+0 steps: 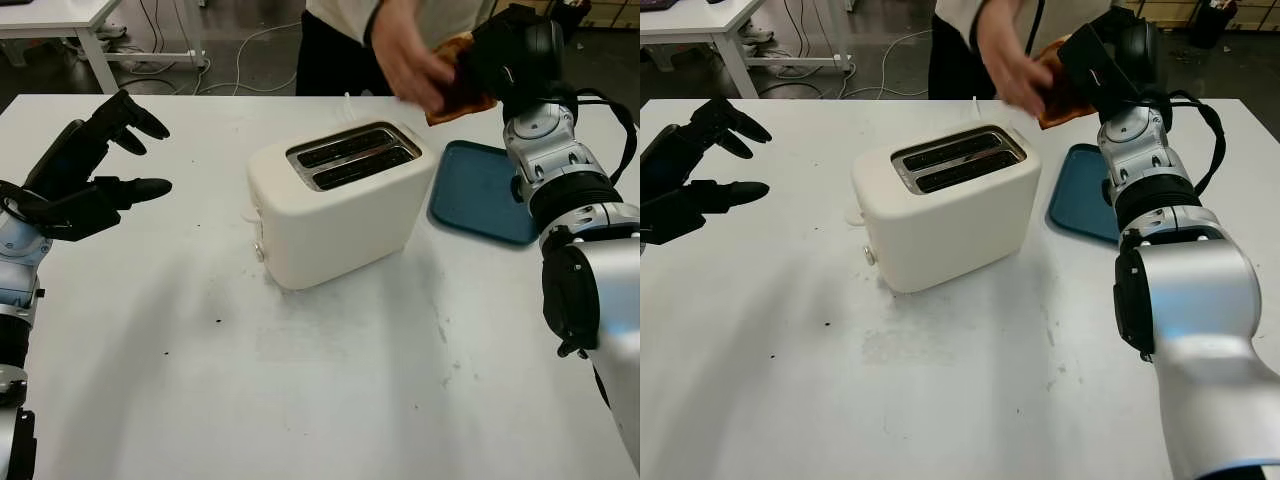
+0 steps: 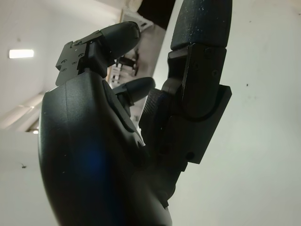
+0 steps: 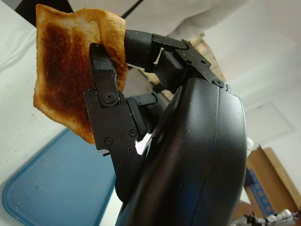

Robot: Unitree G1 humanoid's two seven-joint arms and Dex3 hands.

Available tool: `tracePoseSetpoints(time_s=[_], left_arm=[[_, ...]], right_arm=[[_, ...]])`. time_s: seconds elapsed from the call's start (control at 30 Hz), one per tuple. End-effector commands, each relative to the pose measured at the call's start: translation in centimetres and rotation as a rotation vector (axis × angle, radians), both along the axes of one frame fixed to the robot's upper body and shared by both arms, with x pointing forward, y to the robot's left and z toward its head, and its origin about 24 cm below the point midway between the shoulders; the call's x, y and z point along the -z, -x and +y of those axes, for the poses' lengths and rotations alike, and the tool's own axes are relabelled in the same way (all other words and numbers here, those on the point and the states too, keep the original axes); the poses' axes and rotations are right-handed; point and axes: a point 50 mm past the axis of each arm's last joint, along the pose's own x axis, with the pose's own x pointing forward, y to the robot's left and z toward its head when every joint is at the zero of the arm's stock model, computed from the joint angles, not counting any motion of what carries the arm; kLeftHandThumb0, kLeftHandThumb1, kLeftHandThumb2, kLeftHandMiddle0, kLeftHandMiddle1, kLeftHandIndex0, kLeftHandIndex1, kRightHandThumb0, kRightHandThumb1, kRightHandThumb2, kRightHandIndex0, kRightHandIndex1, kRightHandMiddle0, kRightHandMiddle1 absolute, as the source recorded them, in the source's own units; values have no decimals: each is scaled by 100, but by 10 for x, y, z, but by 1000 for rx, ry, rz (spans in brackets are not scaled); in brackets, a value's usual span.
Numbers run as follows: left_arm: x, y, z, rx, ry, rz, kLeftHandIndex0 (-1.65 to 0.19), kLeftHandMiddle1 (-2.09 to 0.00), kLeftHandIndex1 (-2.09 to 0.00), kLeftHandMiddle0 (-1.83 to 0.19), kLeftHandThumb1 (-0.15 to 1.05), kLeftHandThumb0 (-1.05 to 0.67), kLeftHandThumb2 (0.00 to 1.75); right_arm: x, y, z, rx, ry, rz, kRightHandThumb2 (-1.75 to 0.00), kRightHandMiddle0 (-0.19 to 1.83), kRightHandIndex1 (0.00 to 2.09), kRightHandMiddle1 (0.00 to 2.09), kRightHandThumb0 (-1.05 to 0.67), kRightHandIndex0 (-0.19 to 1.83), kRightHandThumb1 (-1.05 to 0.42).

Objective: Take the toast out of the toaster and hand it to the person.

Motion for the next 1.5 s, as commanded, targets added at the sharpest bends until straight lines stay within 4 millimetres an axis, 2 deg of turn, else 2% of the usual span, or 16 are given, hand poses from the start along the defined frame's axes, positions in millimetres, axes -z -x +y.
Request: tracePoseSetpoints(time_s=[0.0,0.07,0.13,0.17,0.23,0.3,0.47,0.6,0.67,0.77,0.87,0.97,1.27,1.33,1.4,1.47], left_arm=[[-1,2,2,1,17,-9,0,-159,-145,0,92,-105,27],[-1,2,2,1,16,-9,0,-159,-145,0,92,-105,27],[-1,2,2,-2,10,-11,0,-159,-145,0,92,-105,27],[-1,2,2,-2,7,-13,0,-160,-145,0,92,-105,28],[-1,1,1,2,13,-15,0,-161,-146,0,92,-105,29],[-1,1,1,5,19,-11,0,-161,-146,0,92,-105,28],[-1,1,1,4,15,-12,0,-160,-146,0,92,-105,27],[-1,2,1,-1,2,-15,0,-161,-145,0,92,-105,30],[-1,2,1,1,9,-15,0,-161,-146,0,92,-105,29],[-1,2,1,6,18,-13,0,-159,-145,0,92,-105,27],[-1,2,2,4,19,-10,0,-159,-145,0,92,-105,27],[-1,2,2,0,11,-14,0,-160,-146,0,92,-105,28],[0,2,2,6,21,-6,0,-161,-147,0,92,-105,27],[0,1,2,6,18,-9,0,-161,-147,0,92,-105,27],[0,1,2,7,15,-12,0,-161,-147,0,92,-105,27],[0,1,2,7,18,-11,0,-161,-147,0,92,-105,27]], right_arm=[[-6,-1,3,0,-4,-20,-15,75,155,129,-28,76,-92],[-7,-1,3,-4,-7,-20,-17,72,170,150,-28,79,-92],[-7,-1,3,-2,-17,-25,-16,70,173,165,-28,83,-92],[-7,-1,3,-4,-17,-28,-15,68,172,164,-27,81,-92],[-7,-1,3,-3,-17,-26,-17,72,153,140,-26,82,-92],[-6,-1,3,4,-17,-21,-17,76,146,129,-28,84,-92],[-6,-1,3,3,-32,-31,-16,72,173,152,-28,82,-92],[-7,-1,3,3,-37,-20,-18,71,174,153,-28,82,-92],[-7,-1,3,4,-32,-22,-17,71,161,137,-28,82,-92],[-7,-1,4,3,-7,-30,-18,74,168,144,-29,78,-92],[-7,-1,4,-7,-11,-27,-18,67,174,169,-29,81,-92],[-6,-1,5,-4,-25,-22,-15,69,174,158,-28,77,-92],[-4,-2,9,-127,-34,23,-19,66,175,174,-32,85,-92],[-5,-2,10,-152,-9,28,-16,62,173,163,-39,78,-92],[-6,-3,10,-182,-41,38,-10,69,156,142,-51,80,-92],[-8,-4,9,-229,-59,94,-6,58,85,68,-72,53,-92]])
